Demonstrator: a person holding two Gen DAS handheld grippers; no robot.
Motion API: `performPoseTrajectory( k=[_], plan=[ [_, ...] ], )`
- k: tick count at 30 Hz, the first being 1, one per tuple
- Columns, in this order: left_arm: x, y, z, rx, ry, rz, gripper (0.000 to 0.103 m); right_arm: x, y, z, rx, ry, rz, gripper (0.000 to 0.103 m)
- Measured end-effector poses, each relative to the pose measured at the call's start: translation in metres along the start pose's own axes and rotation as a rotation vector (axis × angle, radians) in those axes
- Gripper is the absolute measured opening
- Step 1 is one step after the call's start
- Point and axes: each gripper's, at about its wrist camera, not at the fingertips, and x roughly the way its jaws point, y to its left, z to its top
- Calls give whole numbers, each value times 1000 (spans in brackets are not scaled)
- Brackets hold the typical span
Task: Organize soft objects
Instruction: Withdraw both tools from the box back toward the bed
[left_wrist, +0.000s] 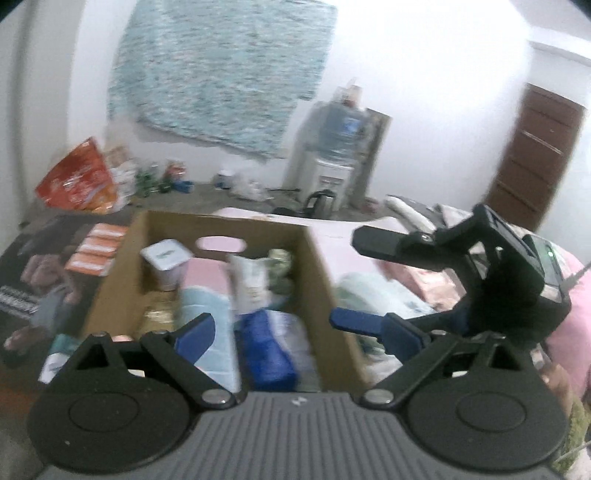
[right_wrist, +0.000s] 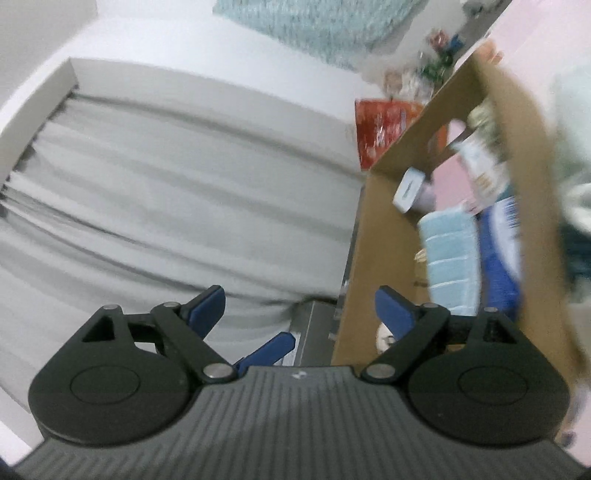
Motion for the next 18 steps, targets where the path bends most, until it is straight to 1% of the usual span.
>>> performPoseTrajectory(
  k=[5,10,13,15,18],
  plan=[
    [25,-42,-7,64,15,-78,97,-78,-23,-1,24,-137,-19,90],
    [59,-86,-7,130,77,-138,97,-151,-53,-2,74,-294,-42,90],
    [77,-109,-5,150,107,-159,97,-196,-68,-3,84,-397,-80,90],
    [91,-122,1,149,136,-172,97,-221,-81,-3,83,-476,-132,90],
    [115,-136,13,116,191,-181,97,-253,-100,2,73,-580,-275,90]
  ],
)
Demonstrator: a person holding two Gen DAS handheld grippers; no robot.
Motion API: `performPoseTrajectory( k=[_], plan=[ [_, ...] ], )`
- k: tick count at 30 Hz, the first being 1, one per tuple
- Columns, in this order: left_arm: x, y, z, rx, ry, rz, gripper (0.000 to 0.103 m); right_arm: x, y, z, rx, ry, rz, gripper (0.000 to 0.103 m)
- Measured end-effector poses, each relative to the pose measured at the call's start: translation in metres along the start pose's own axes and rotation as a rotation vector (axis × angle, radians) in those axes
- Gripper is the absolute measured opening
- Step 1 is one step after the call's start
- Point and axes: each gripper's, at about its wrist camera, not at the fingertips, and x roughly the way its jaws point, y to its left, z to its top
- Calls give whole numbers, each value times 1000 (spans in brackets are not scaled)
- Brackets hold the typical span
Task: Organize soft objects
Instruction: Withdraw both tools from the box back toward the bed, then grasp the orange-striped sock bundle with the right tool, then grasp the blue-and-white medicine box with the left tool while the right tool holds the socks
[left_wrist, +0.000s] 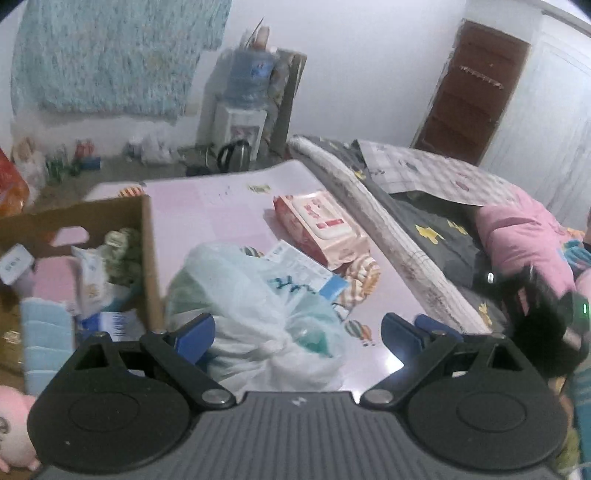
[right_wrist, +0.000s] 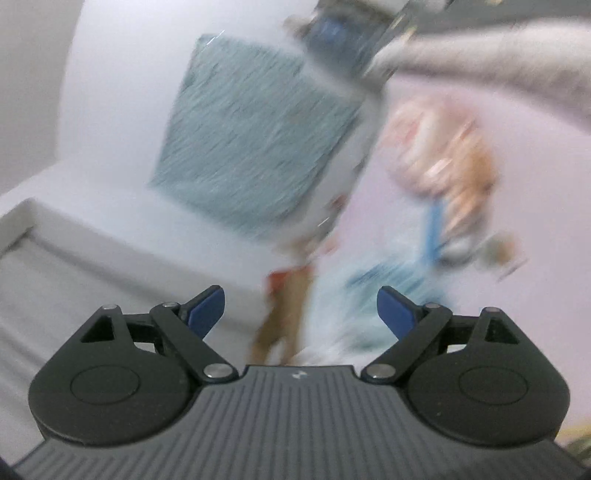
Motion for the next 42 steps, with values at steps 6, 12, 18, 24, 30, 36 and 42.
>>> performPoseTrajectory(
  k=[6,12,18,24,30,36,42],
  plan=[
    [43,-9,25,-64,59,1,97,15,-39,34,-40,-69,-180,89],
    [77,-13,38,-82,94,25,97,78,-59,53,-143,-49,-395,86],
    [98,-13,48,-86,120,50,97,131,-57,60,-245,-27,-503,76],
    [116,-12,63,-107,145,73,97,149,-72,63,-258,-24,-548,52],
    [153,-10,88,-208,265,32,97,134,-84,66,-241,-21,-486,38],
    [214,-6,105,-329,399,52,97,101,-88,61,-241,-28,-461,34],
    [275,-10,108,-335,516,162,97,81,-94,53,-220,-32,-438,34]
  ],
)
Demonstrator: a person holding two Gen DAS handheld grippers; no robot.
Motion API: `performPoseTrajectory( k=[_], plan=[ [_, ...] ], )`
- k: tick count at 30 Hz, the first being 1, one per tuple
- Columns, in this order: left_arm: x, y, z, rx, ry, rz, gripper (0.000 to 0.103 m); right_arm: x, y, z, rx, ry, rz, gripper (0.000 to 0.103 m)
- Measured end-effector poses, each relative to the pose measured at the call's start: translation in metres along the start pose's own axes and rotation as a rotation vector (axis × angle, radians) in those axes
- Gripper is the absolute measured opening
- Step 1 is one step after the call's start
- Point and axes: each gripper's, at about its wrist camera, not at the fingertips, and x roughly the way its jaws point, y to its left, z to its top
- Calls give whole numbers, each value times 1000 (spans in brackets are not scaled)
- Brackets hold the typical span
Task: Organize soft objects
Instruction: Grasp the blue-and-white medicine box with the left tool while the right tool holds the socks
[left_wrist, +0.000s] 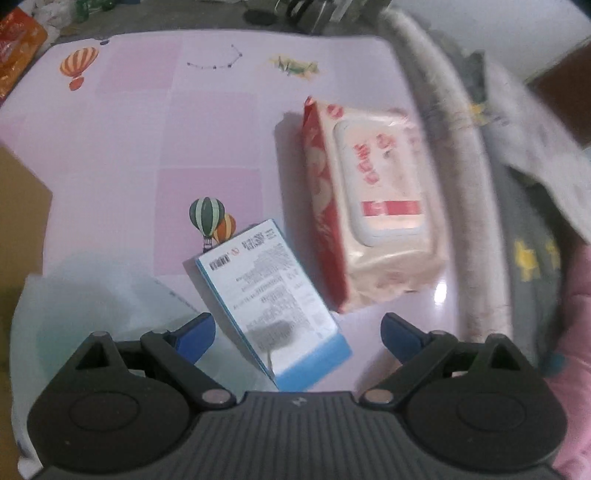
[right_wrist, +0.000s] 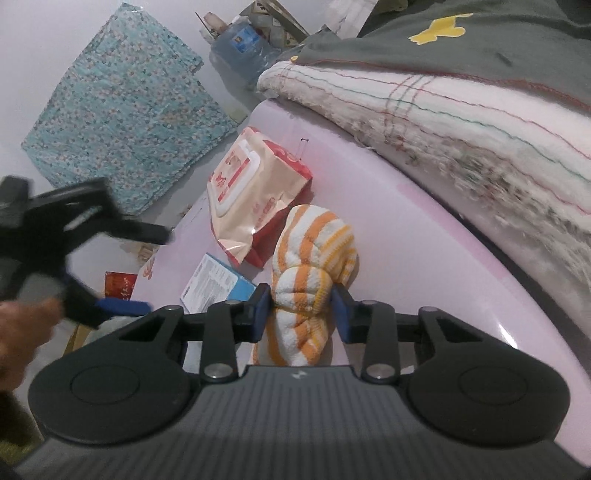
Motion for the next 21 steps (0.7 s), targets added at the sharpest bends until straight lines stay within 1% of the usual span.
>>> performPoseTrajectory(
  k=[2,5,7,12,15,19,21],
  plan=[
    [12,-3,3,1,21,45,97,1,-4,-1,12,0,11,35],
    [31,-8,5,32,90,87,97,2,-6,0,24,3,24,35],
    [38,-8,6,28,95,110,97,3,-6,0,21,2,27,35],
    [49,-6,13,-14,93,112,97,4,-8,-2,25,0,36,35],
    [57,-6,16,-26,111,106,99,3,-8,-3,25,-1,35,36],
    [60,-13,18,-12,109,119,99,3,-8,-4,22,-2,33,36],
    [59,-19,18,2,109,118,96,2,-8,-3,22,-1,34,36]
  ],
)
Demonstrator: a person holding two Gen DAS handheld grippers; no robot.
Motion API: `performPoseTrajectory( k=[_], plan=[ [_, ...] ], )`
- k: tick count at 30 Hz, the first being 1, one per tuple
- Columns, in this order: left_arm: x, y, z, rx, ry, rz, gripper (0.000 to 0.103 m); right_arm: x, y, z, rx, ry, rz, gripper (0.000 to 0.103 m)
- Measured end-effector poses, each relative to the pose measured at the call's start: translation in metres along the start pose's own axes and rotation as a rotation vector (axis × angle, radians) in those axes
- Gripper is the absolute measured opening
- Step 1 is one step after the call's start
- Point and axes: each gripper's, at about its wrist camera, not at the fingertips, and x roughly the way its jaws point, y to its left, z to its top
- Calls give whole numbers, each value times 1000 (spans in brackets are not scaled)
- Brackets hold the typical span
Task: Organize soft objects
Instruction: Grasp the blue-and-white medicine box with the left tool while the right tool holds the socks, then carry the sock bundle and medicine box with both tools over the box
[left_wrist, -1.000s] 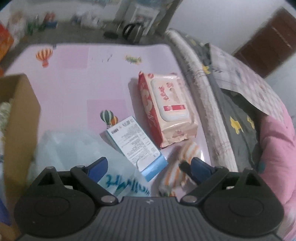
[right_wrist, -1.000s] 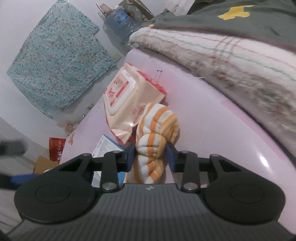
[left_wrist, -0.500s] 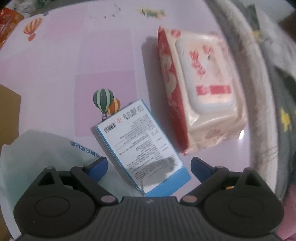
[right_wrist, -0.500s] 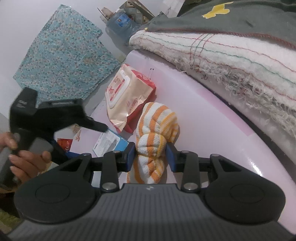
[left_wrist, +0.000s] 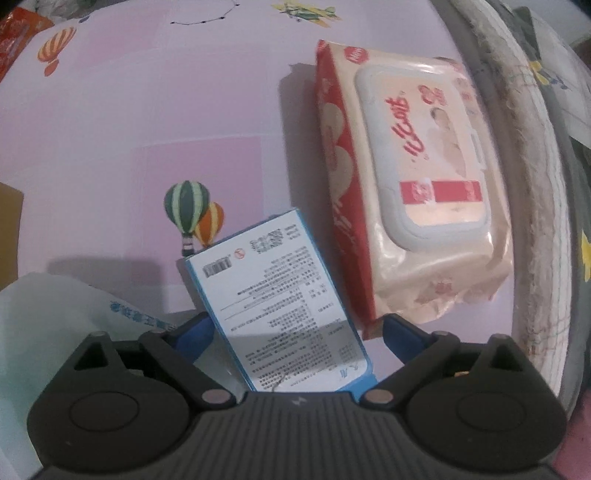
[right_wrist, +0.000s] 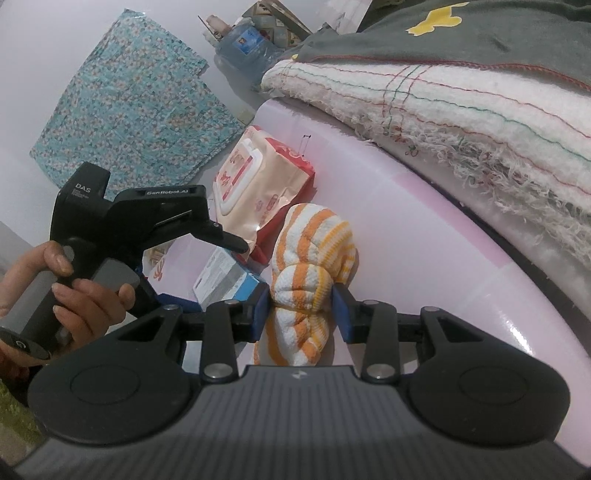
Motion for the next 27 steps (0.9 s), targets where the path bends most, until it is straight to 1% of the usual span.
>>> performPoseTrajectory(
  k=[6,10,14,18,23,27],
  plan=[
    [-5,-11,-10,66,-6,27,86,0,0,0,0,1,-1,37],
    [-2,-27,-18,113,-28,59,87,0,1,1,0,1,-5,37],
    [6,-39,-21,122,6,74,89,0,2,1,4,3,-14,38],
    [9,-49,-29,169,-15,103,89,0,2,0,7,3,-20,39],
    [6,-45,-35,185,-30,71,88,2,4,0,15,7,-33,42],
    [3,-27,-38,185,-40,32,87,5,8,1,21,4,-39,45]
  ],
)
